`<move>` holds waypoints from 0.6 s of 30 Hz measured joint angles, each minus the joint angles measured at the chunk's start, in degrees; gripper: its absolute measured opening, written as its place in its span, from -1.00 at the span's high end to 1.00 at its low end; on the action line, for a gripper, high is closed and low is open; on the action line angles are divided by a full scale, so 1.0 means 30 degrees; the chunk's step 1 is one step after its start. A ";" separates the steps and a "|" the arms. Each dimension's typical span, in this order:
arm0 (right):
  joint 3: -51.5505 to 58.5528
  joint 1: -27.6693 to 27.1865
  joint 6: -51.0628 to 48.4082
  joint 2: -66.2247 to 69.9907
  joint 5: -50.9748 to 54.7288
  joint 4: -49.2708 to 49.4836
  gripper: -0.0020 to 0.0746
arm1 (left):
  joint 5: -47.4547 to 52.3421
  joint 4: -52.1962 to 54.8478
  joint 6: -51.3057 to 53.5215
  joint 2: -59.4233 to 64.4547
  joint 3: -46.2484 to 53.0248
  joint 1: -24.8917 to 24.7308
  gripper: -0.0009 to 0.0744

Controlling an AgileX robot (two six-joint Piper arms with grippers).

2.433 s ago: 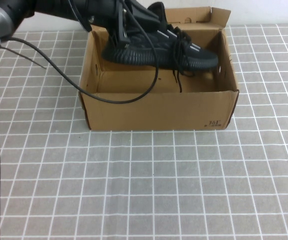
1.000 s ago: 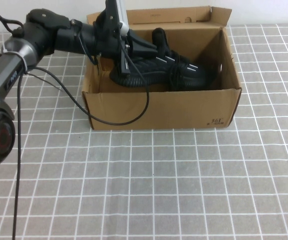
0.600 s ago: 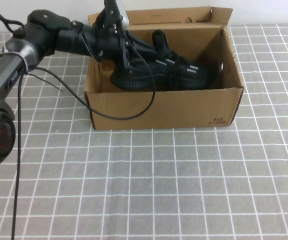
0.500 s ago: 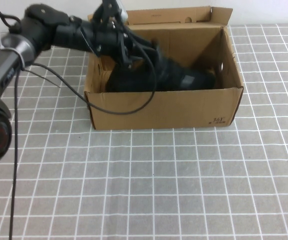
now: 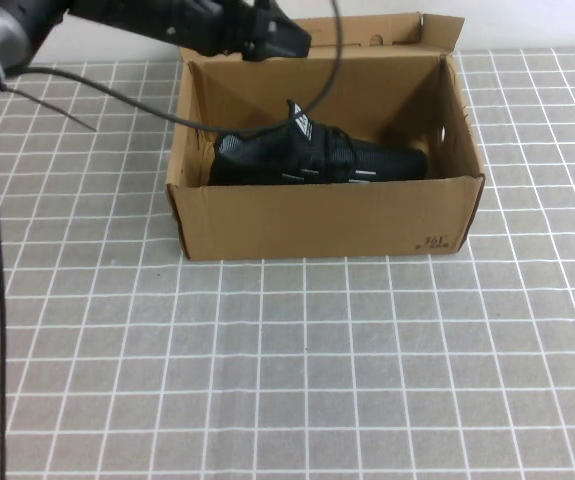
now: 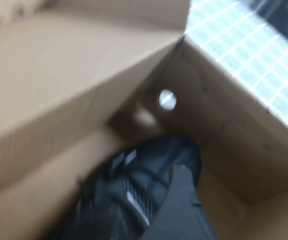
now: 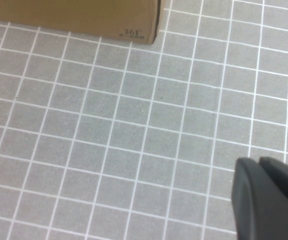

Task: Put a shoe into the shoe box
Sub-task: Place the shoe in the shoe box, then adjust the shoe

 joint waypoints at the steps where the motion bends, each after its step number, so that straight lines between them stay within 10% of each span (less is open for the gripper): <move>1: 0.0000 0.0000 0.0000 0.0000 0.0000 0.0000 0.99 | 0.0000 0.1063 -0.1268 -0.0199 0.0000 -0.0288 -0.26; 9: 0.0000 0.0000 -0.0035 0.0363 -0.0064 0.0000 0.99 | -0.0113 1.0786 -0.8917 -0.0315 -0.0040 -0.3798 -0.26; 18: 0.0000 0.0000 -0.0919 0.1433 -0.0532 0.0000 0.99 | -0.0079 1.2442 -1.1917 -0.0058 -0.0040 -0.4209 -0.26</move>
